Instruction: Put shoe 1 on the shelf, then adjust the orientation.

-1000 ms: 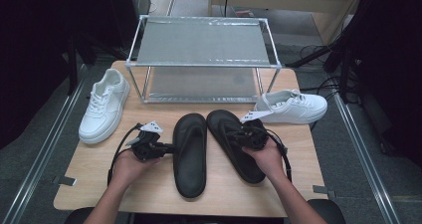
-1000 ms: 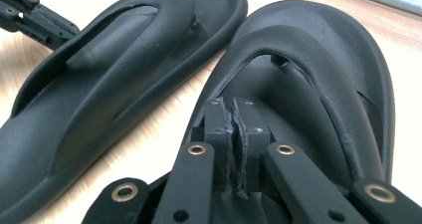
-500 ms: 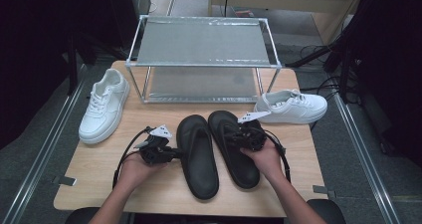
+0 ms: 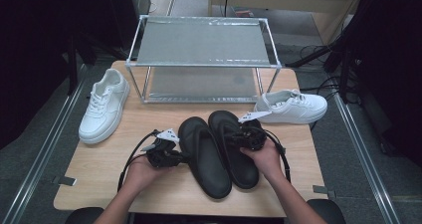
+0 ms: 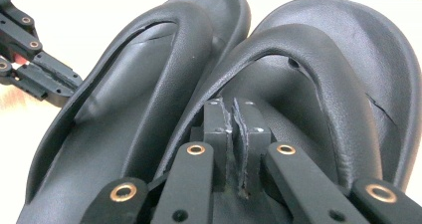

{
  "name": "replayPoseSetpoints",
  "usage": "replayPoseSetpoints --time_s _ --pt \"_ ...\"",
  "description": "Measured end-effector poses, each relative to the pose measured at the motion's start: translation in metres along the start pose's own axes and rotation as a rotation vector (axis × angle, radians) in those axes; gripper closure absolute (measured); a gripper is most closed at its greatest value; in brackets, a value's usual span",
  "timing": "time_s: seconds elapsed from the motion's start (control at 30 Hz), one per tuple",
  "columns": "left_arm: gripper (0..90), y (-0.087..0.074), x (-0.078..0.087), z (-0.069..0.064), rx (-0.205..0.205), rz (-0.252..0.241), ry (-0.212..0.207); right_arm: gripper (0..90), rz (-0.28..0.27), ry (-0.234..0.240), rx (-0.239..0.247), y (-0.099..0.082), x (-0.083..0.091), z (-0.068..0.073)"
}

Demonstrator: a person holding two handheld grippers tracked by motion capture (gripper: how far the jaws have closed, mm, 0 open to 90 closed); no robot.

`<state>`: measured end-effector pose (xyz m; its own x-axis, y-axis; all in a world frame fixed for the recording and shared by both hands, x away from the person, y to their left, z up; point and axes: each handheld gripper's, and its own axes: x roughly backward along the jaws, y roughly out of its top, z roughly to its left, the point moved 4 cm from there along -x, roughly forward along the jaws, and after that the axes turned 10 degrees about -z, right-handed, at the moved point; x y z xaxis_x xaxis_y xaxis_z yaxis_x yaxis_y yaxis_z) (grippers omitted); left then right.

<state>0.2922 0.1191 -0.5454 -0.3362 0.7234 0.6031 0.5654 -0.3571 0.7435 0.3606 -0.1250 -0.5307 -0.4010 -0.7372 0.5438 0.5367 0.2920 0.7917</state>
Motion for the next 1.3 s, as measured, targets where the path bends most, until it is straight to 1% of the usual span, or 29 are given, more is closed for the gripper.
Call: replayPoseSetpoints --time_s 0.07,0.2,0.27,0.37,0.47,0.5,0.6,0.63,0.73,0.77,0.83,0.87,0.93,0.97,1.0,1.13,1.2,1.3 --pt "84.0 0.0 0.0 0.0 0.003 -0.001 -0.001 86.3 0.003 0.001 -0.006 0.0 0.0 0.0" --pt "82.0 0.0 0.0 -0.001 0.004 -0.002 -0.006 85.0 -0.001 -0.005 0.004 0.0 0.0 0.0" --pt "77.8 0.001 0.001 -0.001 0.006 -0.009 -0.007 81.7 -0.001 -0.013 0.008 0.0 0.001 -0.001" --pt "69.5 0.005 0.005 -0.001 0.007 -0.048 -0.015 76.9 -0.017 -0.027 0.013 0.0 0.003 -0.003" --pt "62.1 0.007 0.012 0.002 0.032 -0.075 -0.016 73.6 -0.052 -0.025 0.006 0.002 0.008 -0.003" --pt "60.2 0.008 0.014 0.004 0.048 -0.085 -0.018 72.0 -0.059 -0.024 0.003 0.002 0.01 -0.002" --pt "56.2 0.007 0.02 0.01 0.077 -0.093 -0.014 67.6 -0.087 -0.021 0.01 0.004 0.015 0.0" --pt "55.1 0.007 0.022 0.01 0.079 -0.098 -0.007 65.5 -0.095 -0.018 0.013 0.004 0.017 0.002" --pt "53.5 0.007 0.028 0.012 0.067 -0.12 0.001 62.8 -0.108 -0.004 0.015 0.004 0.02 0.008" --pt "52.7 0.007 0.029 0.013 0.075 -0.124 0.003 62.1 -0.112 0.0 0.018 0.003 0.021 0.009" --pt "49.9 0.006 0.03 0.017 0.083 -0.115 0.009 60.8 -0.125 -0.003 0.029 0.001 0.023 0.012" --pt "47.6 0.006 0.03 0.018 0.084 -0.11 0.009 59.5 -0.126 0.001 0.024 0.001 0.024 0.014" --pt "43.8 0.006 0.031 0.019 0.07 -0.101 0.027 58.2 -0.13 0.003 0.019 0.0 0.024 0.015" --pt "42.5 0.006 0.031 0.021 0.056 -0.098 0.039 57.5 -0.133 0.002 0.016 0.0 0.024 0.016" --pt "42.0 0.006 0.032 0.021 0.049 -0.095 0.041 56.9 -0.135 0.005 0.014 0.0 0.024 0.016" --pt "40.7 0.008 0.035 0.023 0.054 -0.104 0.043 50.2 -0.136 0.013 0.001 -0.004 0.022 0.023" --pt "40.6 0.01 0.036 0.024 0.051 -0.106 0.045 45.9 -0.141 0.004 0.01 -0.006 0.02 0.028" --pt "40.6 0.012 0.037 0.027 0.048 -0.107 0.05 43.1 -0.138 -0.004 0.019 -0.01 0.017 0.034"
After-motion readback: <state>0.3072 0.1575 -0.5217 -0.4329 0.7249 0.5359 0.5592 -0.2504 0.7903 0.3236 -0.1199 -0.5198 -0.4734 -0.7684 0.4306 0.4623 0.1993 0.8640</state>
